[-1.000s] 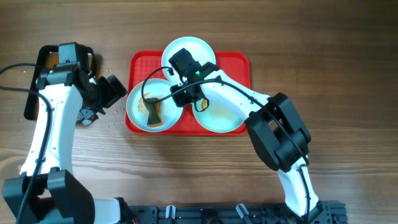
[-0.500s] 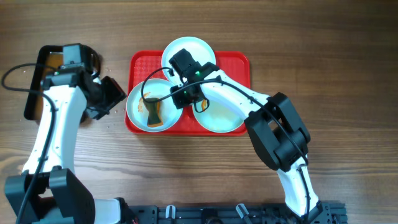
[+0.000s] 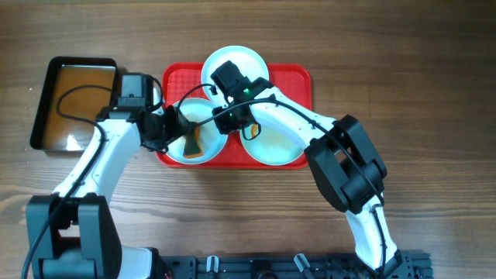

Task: Clean dirty plates on tray and stack at the side
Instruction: 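Scrub the lower-left plate with the sponge while the right gripper holds it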

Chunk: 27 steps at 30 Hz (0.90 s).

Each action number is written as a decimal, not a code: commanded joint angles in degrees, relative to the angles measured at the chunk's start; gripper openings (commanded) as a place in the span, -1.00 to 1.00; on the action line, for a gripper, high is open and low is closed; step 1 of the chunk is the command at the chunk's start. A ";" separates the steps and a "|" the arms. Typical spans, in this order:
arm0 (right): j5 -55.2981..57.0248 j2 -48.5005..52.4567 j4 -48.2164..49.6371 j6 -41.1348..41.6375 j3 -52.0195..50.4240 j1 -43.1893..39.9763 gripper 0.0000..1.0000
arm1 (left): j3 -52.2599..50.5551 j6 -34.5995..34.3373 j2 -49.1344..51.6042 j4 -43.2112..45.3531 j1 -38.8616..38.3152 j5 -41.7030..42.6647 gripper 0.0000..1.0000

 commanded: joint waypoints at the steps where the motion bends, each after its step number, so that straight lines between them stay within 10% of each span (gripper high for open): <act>1: -0.26 1.57 0.15 -0.11 -1.11 -0.07 -0.66 | -0.46 0.09 0.90 0.44 -0.72 0.85 0.03; 27: -0.28 1.57 -0.04 -0.15 -1.11 -0.07 -0.90 | -0.52 3.28 7.08 6.49 -4.94 -0.98 -0.02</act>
